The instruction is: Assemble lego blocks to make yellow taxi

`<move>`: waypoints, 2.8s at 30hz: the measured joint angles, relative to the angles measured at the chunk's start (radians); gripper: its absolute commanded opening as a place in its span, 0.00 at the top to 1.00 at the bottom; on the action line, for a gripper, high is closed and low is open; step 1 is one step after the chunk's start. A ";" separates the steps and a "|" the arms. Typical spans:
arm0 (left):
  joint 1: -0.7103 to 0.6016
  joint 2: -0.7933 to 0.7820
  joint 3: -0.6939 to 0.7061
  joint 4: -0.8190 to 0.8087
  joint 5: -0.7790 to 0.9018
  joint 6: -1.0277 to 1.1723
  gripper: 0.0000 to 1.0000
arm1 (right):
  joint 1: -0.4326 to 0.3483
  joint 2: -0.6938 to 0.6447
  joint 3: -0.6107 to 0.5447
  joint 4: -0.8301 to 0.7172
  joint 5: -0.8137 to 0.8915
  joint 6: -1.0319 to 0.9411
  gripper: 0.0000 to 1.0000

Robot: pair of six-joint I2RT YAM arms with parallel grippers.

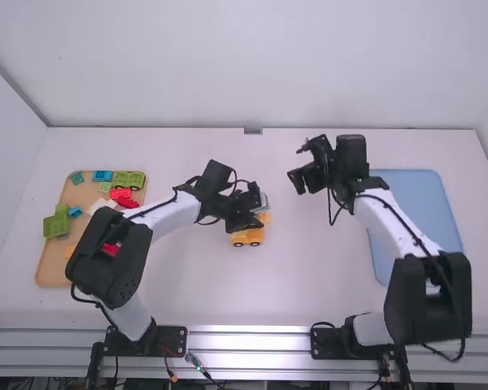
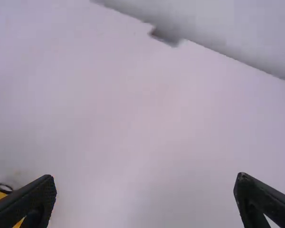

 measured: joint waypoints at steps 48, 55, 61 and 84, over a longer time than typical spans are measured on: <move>-0.267 0.314 0.246 -0.065 -0.412 0.002 0.35 | 0.000 -0.435 -0.388 0.116 0.481 0.280 0.01; -0.267 0.314 0.256 -0.104 -0.412 0.003 0.01 | 0.000 -0.435 -0.388 0.116 0.481 0.270 0.01; -0.250 0.298 0.284 -0.121 -0.388 0.003 0.01 | 0.000 -0.435 -0.388 0.116 0.481 0.241 0.01; 0.249 -0.219 -0.261 0.539 -0.095 -0.209 0.01 | 0.118 0.142 0.132 -0.467 0.194 -0.319 0.01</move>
